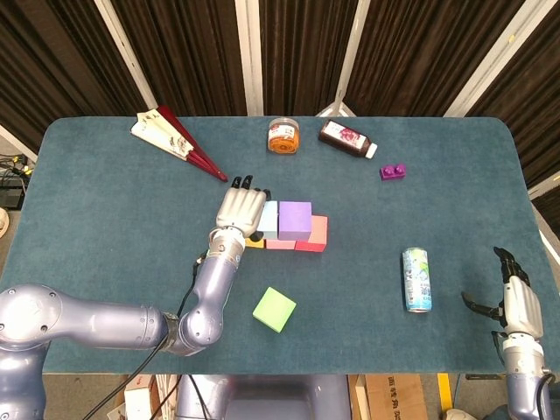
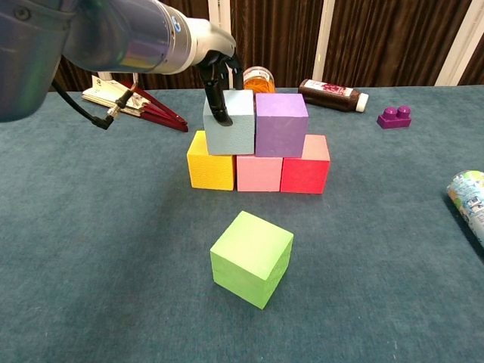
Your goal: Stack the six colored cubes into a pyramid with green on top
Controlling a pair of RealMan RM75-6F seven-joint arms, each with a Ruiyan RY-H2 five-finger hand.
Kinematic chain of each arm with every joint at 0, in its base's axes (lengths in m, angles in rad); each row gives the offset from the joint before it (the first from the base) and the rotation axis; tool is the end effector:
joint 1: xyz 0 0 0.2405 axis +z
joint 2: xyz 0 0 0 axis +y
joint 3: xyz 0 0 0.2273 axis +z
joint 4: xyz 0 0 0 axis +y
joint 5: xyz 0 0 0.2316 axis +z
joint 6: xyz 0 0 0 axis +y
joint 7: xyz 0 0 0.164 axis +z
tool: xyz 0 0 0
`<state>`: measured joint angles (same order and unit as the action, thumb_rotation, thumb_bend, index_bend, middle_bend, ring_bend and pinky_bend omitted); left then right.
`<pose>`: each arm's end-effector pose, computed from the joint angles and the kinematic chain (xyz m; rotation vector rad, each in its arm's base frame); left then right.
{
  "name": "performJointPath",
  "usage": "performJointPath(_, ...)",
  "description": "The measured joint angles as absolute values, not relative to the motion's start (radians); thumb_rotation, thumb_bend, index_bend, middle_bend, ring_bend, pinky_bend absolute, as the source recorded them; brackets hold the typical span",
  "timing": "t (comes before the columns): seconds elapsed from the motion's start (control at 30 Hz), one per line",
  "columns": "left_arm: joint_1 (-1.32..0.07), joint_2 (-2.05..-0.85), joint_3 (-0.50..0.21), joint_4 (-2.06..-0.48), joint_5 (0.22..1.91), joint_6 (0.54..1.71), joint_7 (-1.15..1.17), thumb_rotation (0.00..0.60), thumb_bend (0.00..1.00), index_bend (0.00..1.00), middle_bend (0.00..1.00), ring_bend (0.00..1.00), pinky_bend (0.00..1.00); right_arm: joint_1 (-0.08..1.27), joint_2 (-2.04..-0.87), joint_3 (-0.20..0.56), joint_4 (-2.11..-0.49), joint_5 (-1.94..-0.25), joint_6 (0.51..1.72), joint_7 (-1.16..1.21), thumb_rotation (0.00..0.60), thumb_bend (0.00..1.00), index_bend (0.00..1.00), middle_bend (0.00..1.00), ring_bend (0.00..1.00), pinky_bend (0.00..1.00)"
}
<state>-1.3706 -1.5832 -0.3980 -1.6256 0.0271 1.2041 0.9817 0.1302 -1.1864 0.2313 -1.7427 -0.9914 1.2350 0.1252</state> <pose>0.0453 0.3773 -0.0374 -1.7602 -0.9908 -0.6623 -0.3117 -0.2364 0.0992 0.8929 -1.4362 0.9457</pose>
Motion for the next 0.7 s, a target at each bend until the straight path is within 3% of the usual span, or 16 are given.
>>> performJointPath(0.7, -1.360, -1.591, -0.408, -1.618, 0.031, 1.201, 0.990, 0.600, 0.31, 0.28, 0.28, 0.00, 0.00, 0.134, -1.188, 0.231, -1.740, -0.986, 1.228, 0.124, 0.600, 0.27, 0.07, 0.06, 0.00, 0.00)
